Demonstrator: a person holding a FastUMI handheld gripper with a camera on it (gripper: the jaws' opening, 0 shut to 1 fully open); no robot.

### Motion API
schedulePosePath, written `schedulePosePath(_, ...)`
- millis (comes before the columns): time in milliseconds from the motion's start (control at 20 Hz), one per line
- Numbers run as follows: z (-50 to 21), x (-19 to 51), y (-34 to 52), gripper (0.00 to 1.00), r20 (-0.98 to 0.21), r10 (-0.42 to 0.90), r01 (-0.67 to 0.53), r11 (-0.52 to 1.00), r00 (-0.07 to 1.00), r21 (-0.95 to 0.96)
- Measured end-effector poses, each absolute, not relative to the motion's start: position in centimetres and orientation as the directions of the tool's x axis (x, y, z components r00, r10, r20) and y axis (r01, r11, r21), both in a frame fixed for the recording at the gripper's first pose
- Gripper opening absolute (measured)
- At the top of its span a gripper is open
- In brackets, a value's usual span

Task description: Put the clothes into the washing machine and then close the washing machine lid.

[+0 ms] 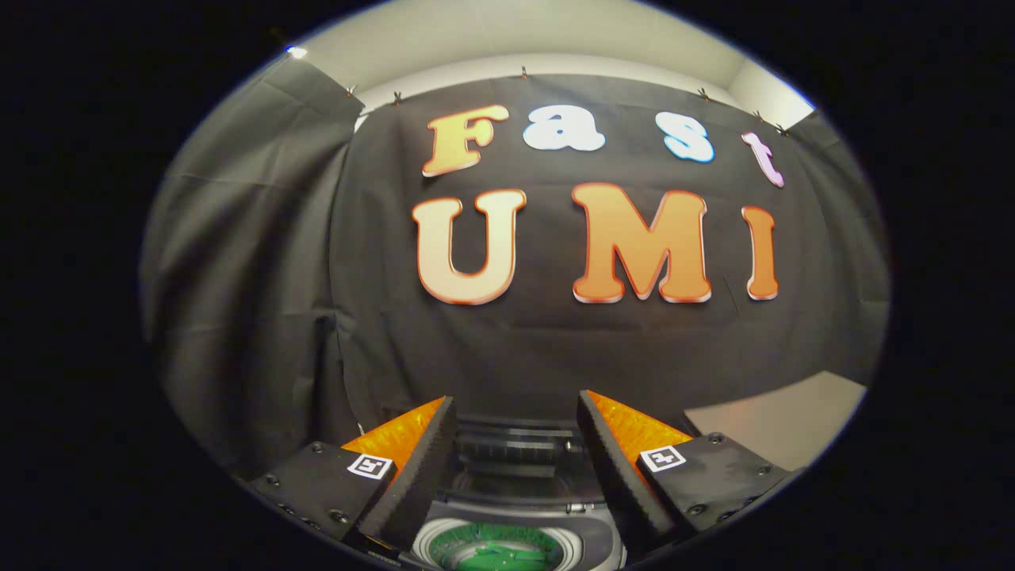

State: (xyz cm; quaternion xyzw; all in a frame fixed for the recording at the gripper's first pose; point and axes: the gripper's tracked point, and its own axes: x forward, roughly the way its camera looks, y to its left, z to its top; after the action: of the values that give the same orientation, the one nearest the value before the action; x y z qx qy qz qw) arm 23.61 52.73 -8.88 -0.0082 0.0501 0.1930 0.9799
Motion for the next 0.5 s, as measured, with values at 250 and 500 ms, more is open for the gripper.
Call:
schedulePosePath(250,-8.4,32.0,53.4,1.00,-0.128,0.390,-0.383,0.920,0.912,0.077)
schedulePosePath(500,-15.4,39.4,53.1,0.99,-0.281,0.354,-0.335,0.935,0.892,0.113)
